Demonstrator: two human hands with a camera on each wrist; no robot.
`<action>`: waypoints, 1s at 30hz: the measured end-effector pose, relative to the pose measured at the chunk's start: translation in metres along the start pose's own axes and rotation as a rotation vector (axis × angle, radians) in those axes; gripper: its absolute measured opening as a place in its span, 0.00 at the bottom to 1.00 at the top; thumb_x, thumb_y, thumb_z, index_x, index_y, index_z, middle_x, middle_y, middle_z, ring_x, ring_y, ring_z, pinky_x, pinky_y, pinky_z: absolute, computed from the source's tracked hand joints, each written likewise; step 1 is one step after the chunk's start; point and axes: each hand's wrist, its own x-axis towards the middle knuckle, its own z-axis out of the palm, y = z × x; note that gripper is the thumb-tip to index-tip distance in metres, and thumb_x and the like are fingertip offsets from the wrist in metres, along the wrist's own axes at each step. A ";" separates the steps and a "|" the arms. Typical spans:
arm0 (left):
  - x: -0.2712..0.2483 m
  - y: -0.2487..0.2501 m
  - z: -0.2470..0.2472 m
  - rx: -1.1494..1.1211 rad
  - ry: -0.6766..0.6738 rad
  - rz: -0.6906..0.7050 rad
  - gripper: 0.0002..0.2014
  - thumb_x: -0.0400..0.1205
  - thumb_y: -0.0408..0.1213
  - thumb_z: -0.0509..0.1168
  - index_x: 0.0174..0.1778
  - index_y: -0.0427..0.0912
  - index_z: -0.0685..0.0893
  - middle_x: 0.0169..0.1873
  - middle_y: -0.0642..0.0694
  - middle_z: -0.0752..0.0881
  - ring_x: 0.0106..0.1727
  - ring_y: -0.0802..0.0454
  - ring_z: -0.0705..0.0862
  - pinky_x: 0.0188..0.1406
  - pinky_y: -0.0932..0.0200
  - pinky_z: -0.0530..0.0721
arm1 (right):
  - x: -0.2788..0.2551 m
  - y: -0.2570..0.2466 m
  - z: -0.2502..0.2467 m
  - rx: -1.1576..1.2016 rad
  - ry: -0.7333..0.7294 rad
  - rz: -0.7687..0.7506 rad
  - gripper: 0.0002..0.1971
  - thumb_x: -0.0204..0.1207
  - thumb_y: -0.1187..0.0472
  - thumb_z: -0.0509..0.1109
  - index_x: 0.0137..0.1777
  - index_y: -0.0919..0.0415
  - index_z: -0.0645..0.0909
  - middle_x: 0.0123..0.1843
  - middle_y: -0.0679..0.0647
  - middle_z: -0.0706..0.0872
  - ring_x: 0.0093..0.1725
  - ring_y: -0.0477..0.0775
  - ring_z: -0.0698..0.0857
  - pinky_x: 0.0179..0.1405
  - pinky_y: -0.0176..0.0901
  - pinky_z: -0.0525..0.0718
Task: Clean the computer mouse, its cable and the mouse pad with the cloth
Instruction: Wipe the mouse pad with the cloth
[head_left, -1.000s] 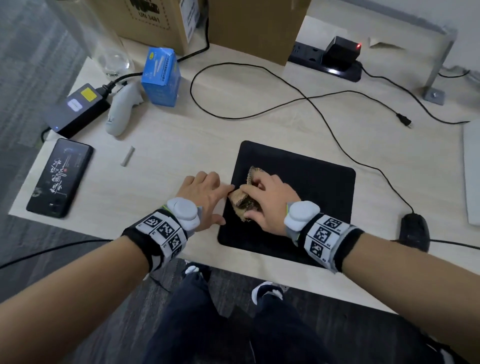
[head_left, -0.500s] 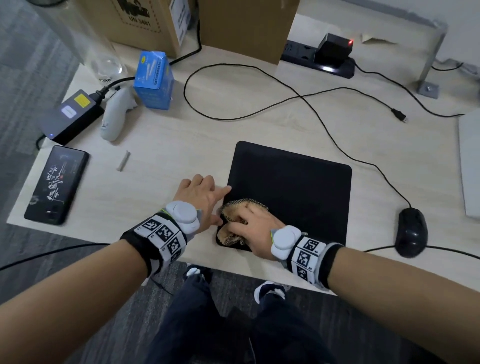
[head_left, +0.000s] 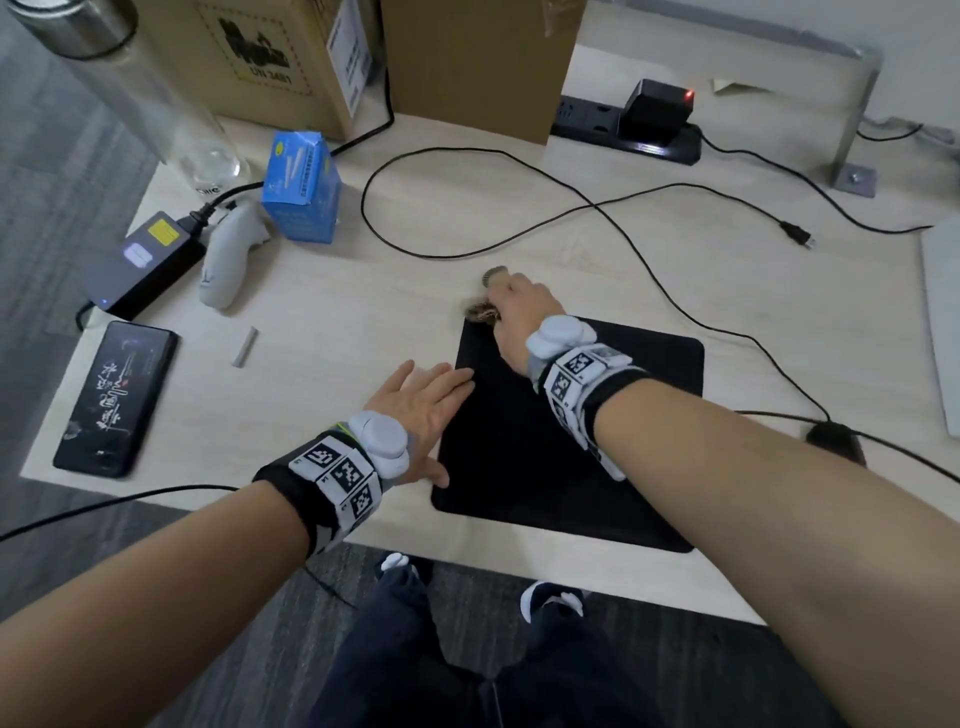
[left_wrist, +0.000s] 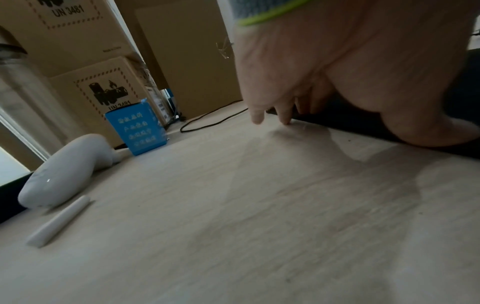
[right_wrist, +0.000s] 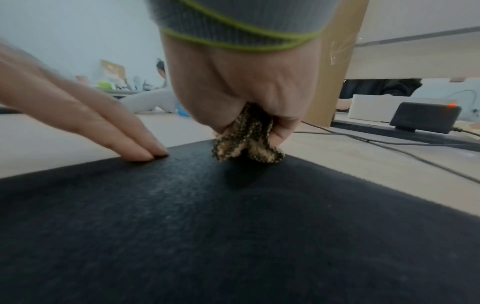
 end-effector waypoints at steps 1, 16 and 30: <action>-0.001 0.000 0.002 0.028 -0.005 -0.014 0.56 0.72 0.68 0.65 0.84 0.47 0.38 0.85 0.51 0.38 0.85 0.48 0.38 0.82 0.39 0.37 | -0.006 -0.002 0.004 0.030 -0.006 0.007 0.19 0.77 0.69 0.59 0.68 0.64 0.74 0.68 0.63 0.75 0.61 0.68 0.79 0.54 0.50 0.77; -0.006 -0.003 -0.007 0.021 -0.026 -0.099 0.55 0.70 0.70 0.64 0.84 0.55 0.38 0.84 0.60 0.37 0.83 0.44 0.30 0.80 0.35 0.32 | -0.133 0.017 0.022 0.170 -0.257 -0.426 0.20 0.71 0.59 0.64 0.64 0.55 0.83 0.62 0.57 0.83 0.59 0.63 0.84 0.54 0.53 0.84; 0.020 0.022 -0.011 -0.032 -0.079 -0.054 0.62 0.71 0.66 0.69 0.83 0.41 0.32 0.82 0.44 0.29 0.84 0.45 0.33 0.84 0.47 0.40 | -0.060 0.027 0.018 0.229 -0.035 0.032 0.23 0.74 0.64 0.65 0.70 0.49 0.78 0.72 0.60 0.74 0.67 0.66 0.78 0.65 0.51 0.79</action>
